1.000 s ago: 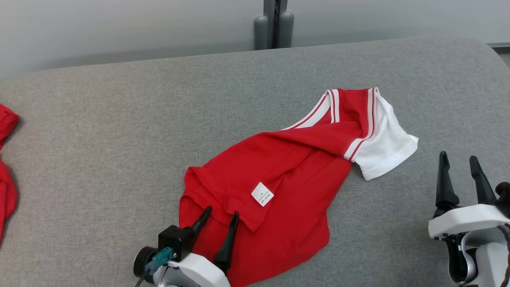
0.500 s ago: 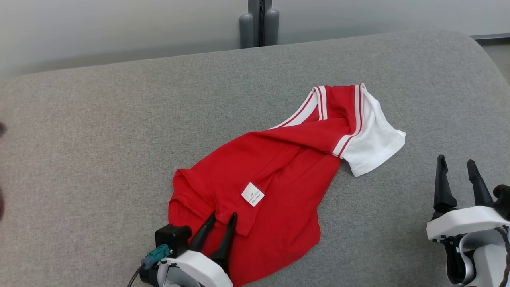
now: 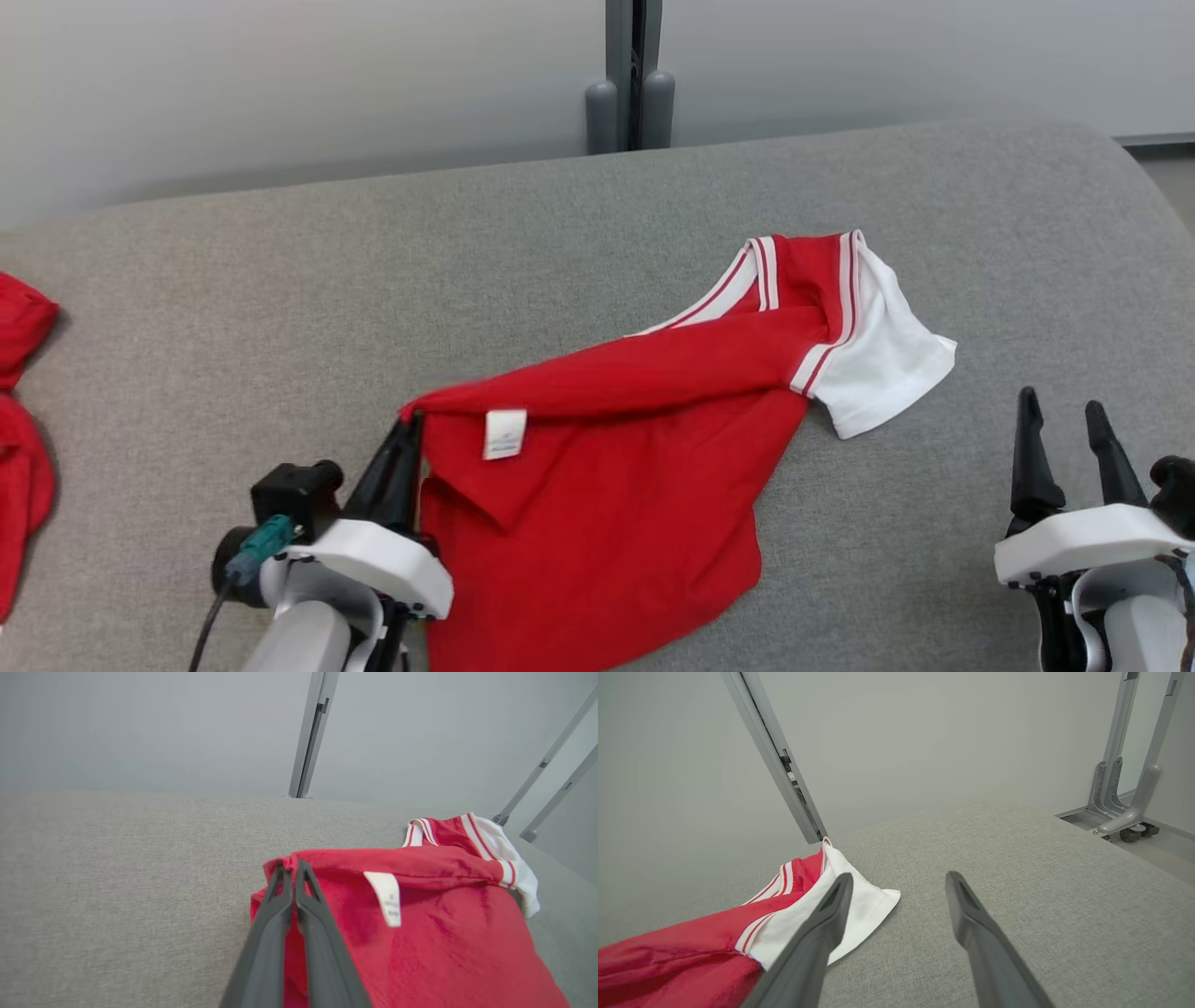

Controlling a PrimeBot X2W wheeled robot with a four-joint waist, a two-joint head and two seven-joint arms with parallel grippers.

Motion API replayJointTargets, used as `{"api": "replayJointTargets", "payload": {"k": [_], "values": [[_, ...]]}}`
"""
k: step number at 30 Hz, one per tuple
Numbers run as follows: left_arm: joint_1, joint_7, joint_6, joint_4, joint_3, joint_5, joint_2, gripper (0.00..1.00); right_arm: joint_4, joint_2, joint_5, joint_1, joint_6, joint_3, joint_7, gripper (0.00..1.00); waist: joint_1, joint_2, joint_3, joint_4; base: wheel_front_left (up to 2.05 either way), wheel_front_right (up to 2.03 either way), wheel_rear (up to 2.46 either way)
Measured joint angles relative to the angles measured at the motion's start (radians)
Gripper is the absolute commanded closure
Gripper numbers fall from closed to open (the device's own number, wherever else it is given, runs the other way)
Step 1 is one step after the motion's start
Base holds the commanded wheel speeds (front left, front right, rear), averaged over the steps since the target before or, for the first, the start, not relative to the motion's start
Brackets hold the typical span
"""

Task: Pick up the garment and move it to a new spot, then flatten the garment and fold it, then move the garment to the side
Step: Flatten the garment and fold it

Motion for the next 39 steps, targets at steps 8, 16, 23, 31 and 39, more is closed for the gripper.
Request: {"api": "replayJointTargets", "payload": {"k": [8, 16, 23, 31, 39], "values": [[0.062, 0.0, -0.026, 0.04, 0.149, 0.04, 0.037, 1.0, 0.026, 0.0, 0.048, 0.047, 0.0, 0.042, 0.0, 0.0, 0.0, 0.0, -0.109, 0.003, 0.0, 0.0, 0.0], [0.157, 0.0, -0.042, 0.05, 0.236, 0.067, 0.013, 1.0, 0.031, 0.001, 0.075, 0.082, 0.0, 0.05, 0.0, 0.0, 0.0, 0.0, -0.158, -0.027, 0.0, 0.0, 0.0], [0.171, 0.0, -0.028, -0.002, 0.306, 0.17, 0.046, 1.0, 0.032, 0.0, 0.076, 0.095, 0.0, 0.039, 0.0, 0.0, -0.0001, 0.0, -0.174, -0.04, 0.0, 0.0, 0.0], [0.012, 0.0, -0.048, -0.041, 0.338, 0.26, 0.086, 1.0, 0.03, 0.0, 0.077, 0.09, 0.0, 0.039, 0.0, 0.0, 0.0, 0.0, -0.16, -0.056, 0.0, 0.0, 0.0], [-0.281, 0.0, -0.088, -0.073, 0.273, 0.33, 0.096, 1.0, 0.029, 0.0, 0.076, 0.081, 0.0, 0.023, 0.0, 0.0, 0.0, 0.0, -0.135, -0.05, 0.0, 0.0, 0.0]]}}
